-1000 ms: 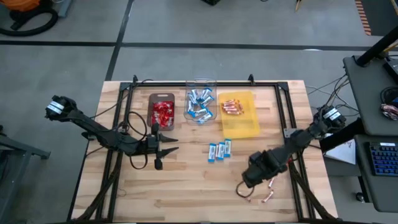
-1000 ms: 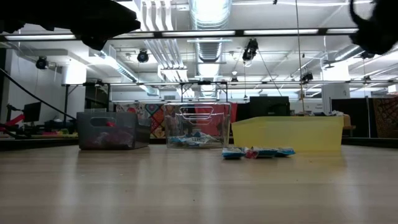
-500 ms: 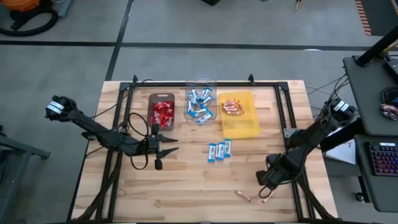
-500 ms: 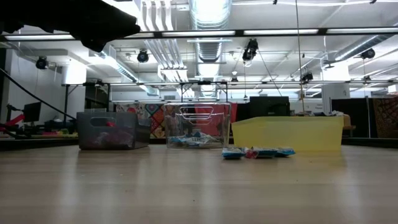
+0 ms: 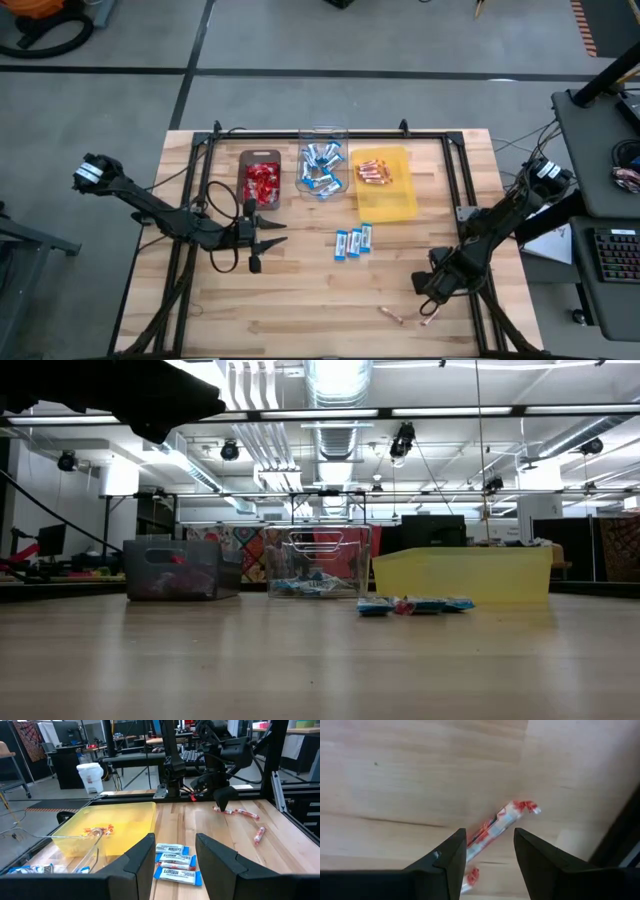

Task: Sort candy
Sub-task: Put the white-red candy into the yellow bin

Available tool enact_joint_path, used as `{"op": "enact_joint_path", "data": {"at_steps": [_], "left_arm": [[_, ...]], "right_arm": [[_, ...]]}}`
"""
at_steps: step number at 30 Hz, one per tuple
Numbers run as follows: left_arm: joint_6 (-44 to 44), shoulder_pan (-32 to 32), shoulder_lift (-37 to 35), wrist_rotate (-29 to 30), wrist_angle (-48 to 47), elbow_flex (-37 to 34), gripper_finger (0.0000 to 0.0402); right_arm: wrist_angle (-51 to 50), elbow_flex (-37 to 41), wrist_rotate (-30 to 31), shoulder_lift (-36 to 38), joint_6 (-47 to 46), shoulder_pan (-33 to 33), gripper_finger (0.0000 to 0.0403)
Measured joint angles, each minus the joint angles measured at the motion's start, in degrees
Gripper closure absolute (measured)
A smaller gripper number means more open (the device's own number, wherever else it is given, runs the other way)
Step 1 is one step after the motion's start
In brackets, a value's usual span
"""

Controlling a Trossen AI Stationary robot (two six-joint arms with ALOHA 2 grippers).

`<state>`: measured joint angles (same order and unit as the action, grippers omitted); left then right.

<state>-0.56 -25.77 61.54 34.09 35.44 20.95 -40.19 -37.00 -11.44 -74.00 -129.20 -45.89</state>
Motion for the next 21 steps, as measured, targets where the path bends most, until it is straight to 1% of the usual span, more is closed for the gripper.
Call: {"op": "enact_joint_path", "data": {"at_steps": [15, 21], "left_arm": [[0.02, 0.02, 0.00, 0.00, 0.00, 0.00, 0.0277], [0.01, 0.02, 0.00, 0.00, -0.01, 0.00, 0.0277]], "right_arm": [[1.03, 1.23, 0.11, -0.11, -0.46, 0.02, 0.0251], [2.47, 1.23, 2.95, -0.11, -0.75, 0.02, 0.0251]]}}
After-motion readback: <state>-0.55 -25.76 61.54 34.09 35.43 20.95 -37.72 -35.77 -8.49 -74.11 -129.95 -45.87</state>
